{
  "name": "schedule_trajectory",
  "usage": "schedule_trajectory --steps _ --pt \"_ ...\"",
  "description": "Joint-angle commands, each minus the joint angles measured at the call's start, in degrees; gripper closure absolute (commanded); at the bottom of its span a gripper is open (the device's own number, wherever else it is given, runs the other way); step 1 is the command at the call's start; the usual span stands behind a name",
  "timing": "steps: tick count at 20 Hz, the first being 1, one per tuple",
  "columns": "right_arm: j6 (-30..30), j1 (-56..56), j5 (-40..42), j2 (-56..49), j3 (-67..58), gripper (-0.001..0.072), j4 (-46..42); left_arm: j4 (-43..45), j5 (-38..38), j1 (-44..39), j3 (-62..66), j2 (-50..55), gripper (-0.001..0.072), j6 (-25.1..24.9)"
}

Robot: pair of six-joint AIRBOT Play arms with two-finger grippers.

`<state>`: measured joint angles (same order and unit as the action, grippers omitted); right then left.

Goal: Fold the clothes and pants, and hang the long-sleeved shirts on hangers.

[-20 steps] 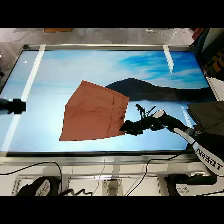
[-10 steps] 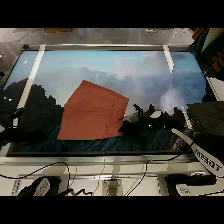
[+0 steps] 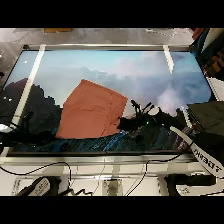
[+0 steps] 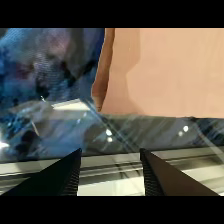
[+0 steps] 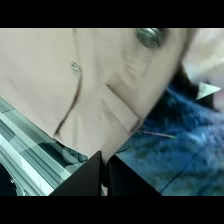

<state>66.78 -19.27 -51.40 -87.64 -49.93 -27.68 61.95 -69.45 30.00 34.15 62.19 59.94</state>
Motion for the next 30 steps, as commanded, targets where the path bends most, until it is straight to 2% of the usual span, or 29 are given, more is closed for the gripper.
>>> schedule_trajectory --steps 1,6,12,13,14,16,17,19,22,24,26,30 --pt "0.0 -0.1 -0.4 0.0 -1.8 0.0688 -0.2 -1.3 1.7 0.1 -0.1 2.9 0.0262 -0.4" --pt "0.0 -0.1 -1.2 0.0 -2.1 0.0688 -0.5 -7.5 7.1 0.0 -0.1 8.3 0.0262 -0.6" --pt "0.0 -0.1 -2.2 0.0 -2.1 0.0688 -0.8 -16.2 9.6 0.0 -0.1 14.3 0.0265 -9.1" --pt "0.0 -0.1 -2.2 0.0 -2.1 0.0687 -0.9 -17.9 9.9 0.0 -0.1 15.0 0.0285 -10.7" --pt "0.0 -0.1 -2.3 0.0 -2.1 0.0688 -0.9 -19.7 9.9 0.0 -0.1 15.5 0.0371 -12.1" --pt "-0.1 0.0 -3.1 0.1 -2.1 0.0688 -0.9 -22.6 9.7 0.0 -0.1 15.7 0.0641 -13.1" --pt "-1.0 0.0 -3.8 0.2 -2.3 0.0688 -1.2 -23.4 9.2 0.0 0.0 15.7 0.0681 -14.2" --pt "-5.3 0.0 -7.5 0.2 -4.9 0.0688 -5.0 -27.3 3.9 0.0 0.9 15.6 0.0681 -17.4" --pt "-5.6 0.0 -12.3 3.5 -11.5 0.0689 -11.6 -42.3 -13.0 0.0 5.3 13.4 0.0683 -26.1" --pt "-5.6 0.0 -13.6 8.1 -16.7 0.0689 -12.6 -51.3 -18.6 0.0 10.1 8.7 0.0685 -26.7" --pt "-5.6 0.0 -13.6 13.7 -21.6 0.0689 -12.7 -53.4 -17.4 0.0 15.3 1.5 0.0685 -26.0" --pt "-5.6 0.0 -13.5 25.2 -29.0 0.0688 -12.7 -47.3 -9.0 0.0 26.8 -16.7 0.0685 -25.2"
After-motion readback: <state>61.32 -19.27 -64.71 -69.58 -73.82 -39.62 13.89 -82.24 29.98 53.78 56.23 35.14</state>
